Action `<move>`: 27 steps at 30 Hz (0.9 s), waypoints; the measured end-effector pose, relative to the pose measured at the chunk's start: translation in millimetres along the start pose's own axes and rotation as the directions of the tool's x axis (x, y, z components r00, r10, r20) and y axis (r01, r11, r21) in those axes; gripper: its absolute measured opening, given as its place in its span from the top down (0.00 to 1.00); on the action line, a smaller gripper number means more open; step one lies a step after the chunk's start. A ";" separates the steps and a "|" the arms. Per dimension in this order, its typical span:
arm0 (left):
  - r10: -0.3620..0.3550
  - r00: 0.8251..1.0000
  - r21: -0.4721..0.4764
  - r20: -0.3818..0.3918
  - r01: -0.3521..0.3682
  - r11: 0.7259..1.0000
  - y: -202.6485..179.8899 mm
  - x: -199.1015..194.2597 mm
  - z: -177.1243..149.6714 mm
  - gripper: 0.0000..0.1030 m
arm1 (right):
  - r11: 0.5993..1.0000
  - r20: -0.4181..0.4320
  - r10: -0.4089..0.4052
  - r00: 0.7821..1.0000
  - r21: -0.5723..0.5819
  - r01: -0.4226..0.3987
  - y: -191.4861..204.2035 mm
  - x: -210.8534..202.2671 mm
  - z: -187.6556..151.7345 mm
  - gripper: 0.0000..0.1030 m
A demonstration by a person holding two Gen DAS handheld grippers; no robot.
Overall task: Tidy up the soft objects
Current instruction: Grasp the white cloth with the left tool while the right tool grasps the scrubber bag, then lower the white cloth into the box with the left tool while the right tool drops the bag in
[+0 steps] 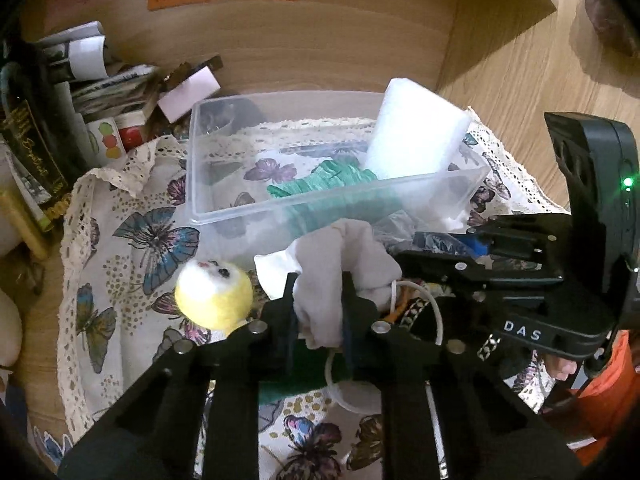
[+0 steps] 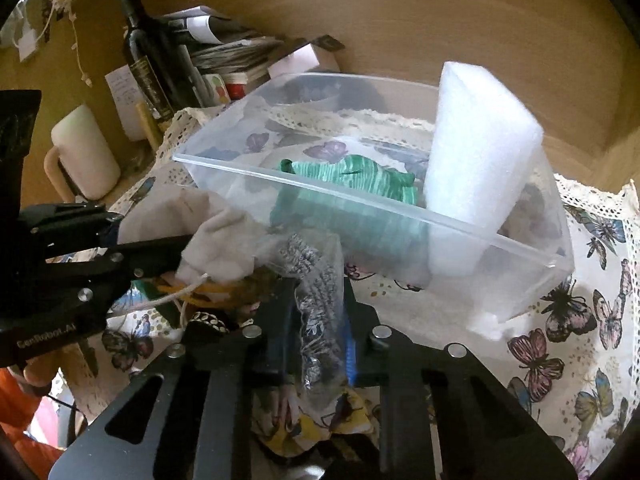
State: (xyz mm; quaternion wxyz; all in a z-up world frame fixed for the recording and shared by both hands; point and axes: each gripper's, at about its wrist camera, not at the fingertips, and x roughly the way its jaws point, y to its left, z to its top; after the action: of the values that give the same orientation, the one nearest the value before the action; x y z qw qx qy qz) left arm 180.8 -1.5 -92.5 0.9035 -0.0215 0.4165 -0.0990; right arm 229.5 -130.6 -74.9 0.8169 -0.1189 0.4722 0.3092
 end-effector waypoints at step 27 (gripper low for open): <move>0.107 0.940 -0.071 0.323 -0.089 0.994 -0.5 -90.5 51.3 0.86 | 0.997 0.352 -0.079 0.933 0.042 0.068 -6.3 -115.0 26.5 0.84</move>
State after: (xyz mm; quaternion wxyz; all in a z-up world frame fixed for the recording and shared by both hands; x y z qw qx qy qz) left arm 162.3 13.6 8.8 0.9628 -0.0415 0.2646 -0.0373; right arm 210.2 -167.8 35.6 0.9011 -0.0670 0.3175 0.2877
